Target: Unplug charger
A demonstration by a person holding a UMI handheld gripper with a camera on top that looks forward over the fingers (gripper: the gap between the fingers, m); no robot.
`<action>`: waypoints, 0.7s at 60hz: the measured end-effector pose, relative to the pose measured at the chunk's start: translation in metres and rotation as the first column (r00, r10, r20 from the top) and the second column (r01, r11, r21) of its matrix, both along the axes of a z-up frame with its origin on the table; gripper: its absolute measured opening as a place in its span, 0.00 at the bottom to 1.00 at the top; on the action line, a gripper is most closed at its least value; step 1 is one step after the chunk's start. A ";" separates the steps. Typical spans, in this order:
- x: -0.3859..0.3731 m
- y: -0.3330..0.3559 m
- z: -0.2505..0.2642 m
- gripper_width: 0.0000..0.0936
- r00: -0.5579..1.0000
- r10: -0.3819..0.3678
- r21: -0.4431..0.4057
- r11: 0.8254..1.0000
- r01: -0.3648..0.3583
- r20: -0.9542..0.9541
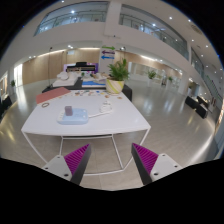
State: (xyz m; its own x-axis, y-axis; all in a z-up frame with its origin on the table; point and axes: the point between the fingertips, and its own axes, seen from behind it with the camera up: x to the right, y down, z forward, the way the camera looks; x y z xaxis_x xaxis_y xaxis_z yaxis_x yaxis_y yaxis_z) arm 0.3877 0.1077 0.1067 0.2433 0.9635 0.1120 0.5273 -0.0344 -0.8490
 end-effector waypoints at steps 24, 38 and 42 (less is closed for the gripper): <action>-0.051 -0.142 -0.003 0.90 0.968 0.245 -0.067 0.966 -0.249 -0.059; -0.114 -0.165 -0.007 0.90 0.955 0.269 -0.063 0.958 -0.278 -0.124; -0.140 -0.165 -0.013 0.90 0.957 0.256 -0.068 0.961 -0.267 -0.140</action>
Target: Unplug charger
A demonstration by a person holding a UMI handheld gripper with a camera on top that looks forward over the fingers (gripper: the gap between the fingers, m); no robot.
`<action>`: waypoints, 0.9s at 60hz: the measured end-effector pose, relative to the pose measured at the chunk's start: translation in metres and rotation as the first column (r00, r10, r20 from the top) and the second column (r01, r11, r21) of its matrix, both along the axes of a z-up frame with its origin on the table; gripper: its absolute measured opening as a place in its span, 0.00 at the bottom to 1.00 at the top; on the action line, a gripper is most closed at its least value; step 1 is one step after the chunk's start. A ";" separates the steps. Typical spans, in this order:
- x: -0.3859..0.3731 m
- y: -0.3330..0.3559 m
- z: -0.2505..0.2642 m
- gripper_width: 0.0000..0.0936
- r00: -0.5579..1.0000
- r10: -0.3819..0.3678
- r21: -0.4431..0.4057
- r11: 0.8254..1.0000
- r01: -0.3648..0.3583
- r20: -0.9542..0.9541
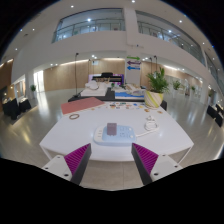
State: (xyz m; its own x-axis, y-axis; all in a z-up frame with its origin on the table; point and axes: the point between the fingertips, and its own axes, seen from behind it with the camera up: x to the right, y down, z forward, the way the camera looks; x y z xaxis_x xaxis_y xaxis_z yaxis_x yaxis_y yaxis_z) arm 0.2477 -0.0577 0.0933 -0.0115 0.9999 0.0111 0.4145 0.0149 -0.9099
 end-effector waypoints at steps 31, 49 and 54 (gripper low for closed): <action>-0.172 -0.002 -0.062 0.85 0.998 -0.033 0.023 0.999 0.035 -0.052; -0.188 0.000 -0.058 0.17 0.997 -0.040 -0.014 0.999 0.039 -0.064; -0.188 0.000 -0.056 0.16 0.998 -0.042 -0.027 0.999 0.041 -0.056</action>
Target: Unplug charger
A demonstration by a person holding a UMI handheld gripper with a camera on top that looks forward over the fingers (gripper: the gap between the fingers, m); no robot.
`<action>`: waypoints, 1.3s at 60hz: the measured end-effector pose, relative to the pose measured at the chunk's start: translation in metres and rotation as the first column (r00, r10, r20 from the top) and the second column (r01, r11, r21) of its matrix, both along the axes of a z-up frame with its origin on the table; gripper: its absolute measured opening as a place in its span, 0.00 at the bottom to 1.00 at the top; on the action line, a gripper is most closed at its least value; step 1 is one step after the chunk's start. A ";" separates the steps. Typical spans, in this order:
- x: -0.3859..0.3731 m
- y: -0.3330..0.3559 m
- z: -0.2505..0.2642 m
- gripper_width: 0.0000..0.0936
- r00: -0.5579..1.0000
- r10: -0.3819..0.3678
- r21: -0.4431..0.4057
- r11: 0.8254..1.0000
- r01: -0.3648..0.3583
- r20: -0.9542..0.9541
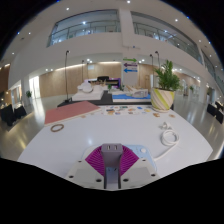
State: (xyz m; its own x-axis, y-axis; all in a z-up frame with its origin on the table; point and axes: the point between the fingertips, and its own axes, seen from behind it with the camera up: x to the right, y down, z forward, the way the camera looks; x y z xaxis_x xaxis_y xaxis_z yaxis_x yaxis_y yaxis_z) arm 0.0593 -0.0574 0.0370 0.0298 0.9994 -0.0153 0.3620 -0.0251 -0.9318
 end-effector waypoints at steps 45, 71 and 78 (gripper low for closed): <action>0.021 0.212 0.001 0.21 0.971 -0.171 0.114 0.982 0.153 0.166; 0.026 0.233 -0.012 0.88 0.955 -0.084 0.092 0.994 0.060 0.284; 0.072 0.230 0.046 0.91 0.952 -0.079 0.054 0.996 0.066 0.295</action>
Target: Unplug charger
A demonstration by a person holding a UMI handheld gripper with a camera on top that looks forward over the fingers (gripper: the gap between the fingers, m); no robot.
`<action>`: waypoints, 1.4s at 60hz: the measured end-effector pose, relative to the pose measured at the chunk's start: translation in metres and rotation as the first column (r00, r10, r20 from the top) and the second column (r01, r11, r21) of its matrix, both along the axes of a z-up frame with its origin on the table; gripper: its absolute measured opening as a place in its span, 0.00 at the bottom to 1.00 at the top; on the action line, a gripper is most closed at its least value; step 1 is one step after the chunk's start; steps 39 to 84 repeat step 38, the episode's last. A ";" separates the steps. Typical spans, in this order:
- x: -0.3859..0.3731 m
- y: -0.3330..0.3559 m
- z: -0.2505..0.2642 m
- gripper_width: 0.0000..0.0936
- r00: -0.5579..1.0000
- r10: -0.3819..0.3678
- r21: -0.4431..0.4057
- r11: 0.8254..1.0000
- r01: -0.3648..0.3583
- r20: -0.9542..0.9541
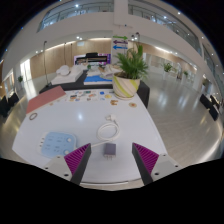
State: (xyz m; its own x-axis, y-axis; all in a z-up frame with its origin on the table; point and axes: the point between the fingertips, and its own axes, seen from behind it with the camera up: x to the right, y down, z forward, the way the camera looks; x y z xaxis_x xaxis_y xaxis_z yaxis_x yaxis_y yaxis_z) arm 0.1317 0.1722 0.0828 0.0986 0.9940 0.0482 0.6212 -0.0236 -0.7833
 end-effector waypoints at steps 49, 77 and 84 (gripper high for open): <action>0.199 -0.010 0.117 0.91 0.998 0.046 -0.046 0.998 -0.043 0.047; 0.199 -0.010 0.117 0.91 0.998 0.046 -0.046 0.998 -0.043 0.047; 0.199 -0.010 0.117 0.91 0.998 0.046 -0.046 0.998 -0.043 0.047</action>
